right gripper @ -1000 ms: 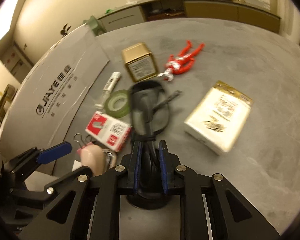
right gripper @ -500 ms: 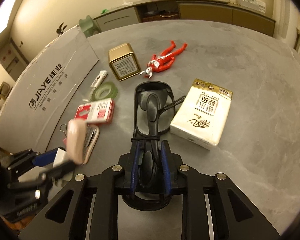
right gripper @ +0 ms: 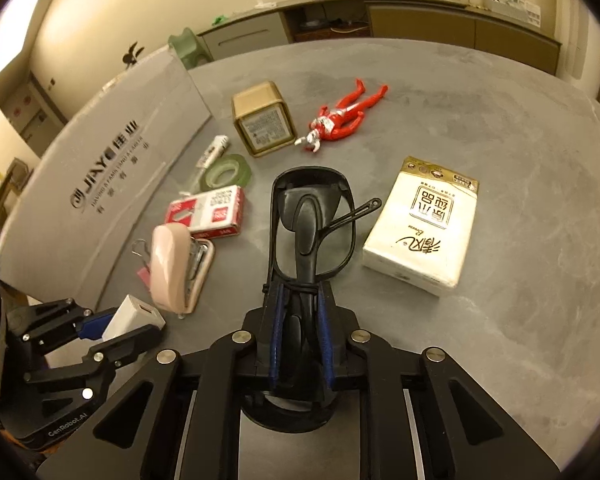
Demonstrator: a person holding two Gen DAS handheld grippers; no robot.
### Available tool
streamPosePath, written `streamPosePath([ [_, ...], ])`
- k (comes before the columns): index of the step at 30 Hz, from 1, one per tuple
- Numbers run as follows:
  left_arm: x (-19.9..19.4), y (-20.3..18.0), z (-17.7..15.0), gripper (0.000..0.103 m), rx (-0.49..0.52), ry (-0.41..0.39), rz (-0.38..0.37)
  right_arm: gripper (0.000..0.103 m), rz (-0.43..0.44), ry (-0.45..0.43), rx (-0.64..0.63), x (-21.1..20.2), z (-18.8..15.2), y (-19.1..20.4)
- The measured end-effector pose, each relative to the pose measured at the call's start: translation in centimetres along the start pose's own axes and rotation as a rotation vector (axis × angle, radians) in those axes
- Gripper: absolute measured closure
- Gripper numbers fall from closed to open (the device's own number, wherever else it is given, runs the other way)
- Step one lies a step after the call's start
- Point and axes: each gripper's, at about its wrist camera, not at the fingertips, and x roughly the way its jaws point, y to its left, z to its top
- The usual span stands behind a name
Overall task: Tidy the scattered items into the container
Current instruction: 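Carry the plug and sunglasses in both grippers over the yellow-lined box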
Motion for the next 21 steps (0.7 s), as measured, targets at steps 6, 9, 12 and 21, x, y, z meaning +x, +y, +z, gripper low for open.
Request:
streamPosePath([
  [6, -2.5, -0.5, 0.5, 0.081, 0.009, -0.051, -0.010, 0.086, 0.039, -0.034, 0.021, -2.3, -0.3, -0.1],
  [9, -3.8, -1.0, 0.9, 0.081, 0.014, -0.076, -0.015, 0.086, 0.063, -0.039, 0.037, -2.9, -0.4, 0.1],
  [12, -4.9, -1.4, 1.3, 0.081, 0.015, -0.105, -0.020, 0.086, 0.067, -0.051, 0.030, -3.6, -0.4, 1.0],
  [21, -9.0, -1.7, 2.6, 0.081, 0.011, -0.204, -0.040, 0.086, 0.046, -0.137, -0.046, -6.6, 0.6, 5.6],
])
